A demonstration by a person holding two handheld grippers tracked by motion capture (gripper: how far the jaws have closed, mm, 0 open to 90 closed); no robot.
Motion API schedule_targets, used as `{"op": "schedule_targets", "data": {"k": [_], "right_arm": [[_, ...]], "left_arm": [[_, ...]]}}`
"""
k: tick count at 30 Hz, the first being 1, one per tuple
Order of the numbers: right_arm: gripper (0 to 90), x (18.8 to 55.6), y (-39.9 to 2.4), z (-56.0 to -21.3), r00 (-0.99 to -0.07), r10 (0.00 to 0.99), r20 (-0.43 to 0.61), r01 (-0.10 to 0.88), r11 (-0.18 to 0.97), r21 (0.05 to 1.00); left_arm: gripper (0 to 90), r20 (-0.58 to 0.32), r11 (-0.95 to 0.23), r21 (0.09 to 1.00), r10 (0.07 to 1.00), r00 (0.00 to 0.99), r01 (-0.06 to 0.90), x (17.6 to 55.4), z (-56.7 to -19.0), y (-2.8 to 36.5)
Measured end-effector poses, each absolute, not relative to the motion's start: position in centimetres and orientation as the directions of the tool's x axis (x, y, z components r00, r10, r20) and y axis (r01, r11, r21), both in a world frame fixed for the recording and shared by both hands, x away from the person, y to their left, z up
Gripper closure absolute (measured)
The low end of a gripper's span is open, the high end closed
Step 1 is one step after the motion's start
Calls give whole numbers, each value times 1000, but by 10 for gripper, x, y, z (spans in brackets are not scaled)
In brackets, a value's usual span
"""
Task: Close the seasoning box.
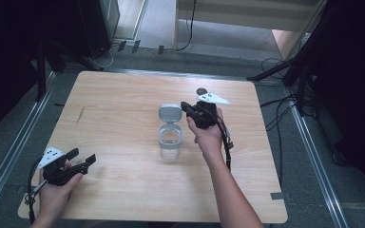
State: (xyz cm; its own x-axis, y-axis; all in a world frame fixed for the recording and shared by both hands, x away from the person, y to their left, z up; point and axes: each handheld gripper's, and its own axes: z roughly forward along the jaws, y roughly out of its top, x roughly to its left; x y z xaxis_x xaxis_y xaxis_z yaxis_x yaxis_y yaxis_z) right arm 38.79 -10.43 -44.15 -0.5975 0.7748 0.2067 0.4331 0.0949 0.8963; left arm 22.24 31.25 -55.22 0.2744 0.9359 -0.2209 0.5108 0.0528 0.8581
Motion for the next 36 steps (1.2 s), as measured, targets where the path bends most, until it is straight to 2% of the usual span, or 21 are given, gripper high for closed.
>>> {"op": "schedule_targets", "data": {"k": [5,9,16,17,18,19,20,21,24,26,27,30,33,36], "right_arm": [[900,383,-100,-437,-644,737,207,412,106,905],[900,366,-102,-437,-673,718,180,396,144,907],[868,350,-113,-441,-660,733,164,388,146,910],[831,349,-115,-443,-655,739,159,387,147,910],[699,345,-122,-446,-645,746,167,386,130,913],[699,345,-122,-446,-645,746,167,386,130,913],[561,341,-129,-450,-634,756,163,384,125,915],[561,341,-129,-450,-634,756,163,384,125,915],[310,335,-146,-458,-583,797,158,394,106,913],[279,333,-150,-460,-573,803,162,397,100,912],[209,331,-160,-465,-549,818,171,414,88,906],[167,330,-171,-470,-525,833,175,426,79,901],[152,325,-184,-478,-465,874,142,438,87,895],[152,321,-198,-486,-443,885,142,452,83,888]], "left_arm": [[231,-217,50,857,938,270,512,222,-552,312],[235,-225,57,854,936,270,516,222,-552,313],[239,-212,46,853,940,265,520,223,-552,312],[239,-215,50,854,940,263,518,223,-552,312],[239,-215,50,853,940,263,519,223,-552,312],[239,-217,52,853,940,263,520,223,-552,312],[239,-219,54,852,940,261,520,223,-552,312],[239,-221,55,852,940,261,520,223,-552,312],[239,-218,53,853,941,261,519,223,-552,312],[239,-217,53,853,941,260,520,223,-552,312],[239,-217,53,853,941,260,519,223,-552,312],[239,-217,54,853,942,258,519,223,-552,312],[240,-215,54,853,943,256,519,223,-552,312],[240,-214,51,852,942,258,521,223,-552,312]]}}
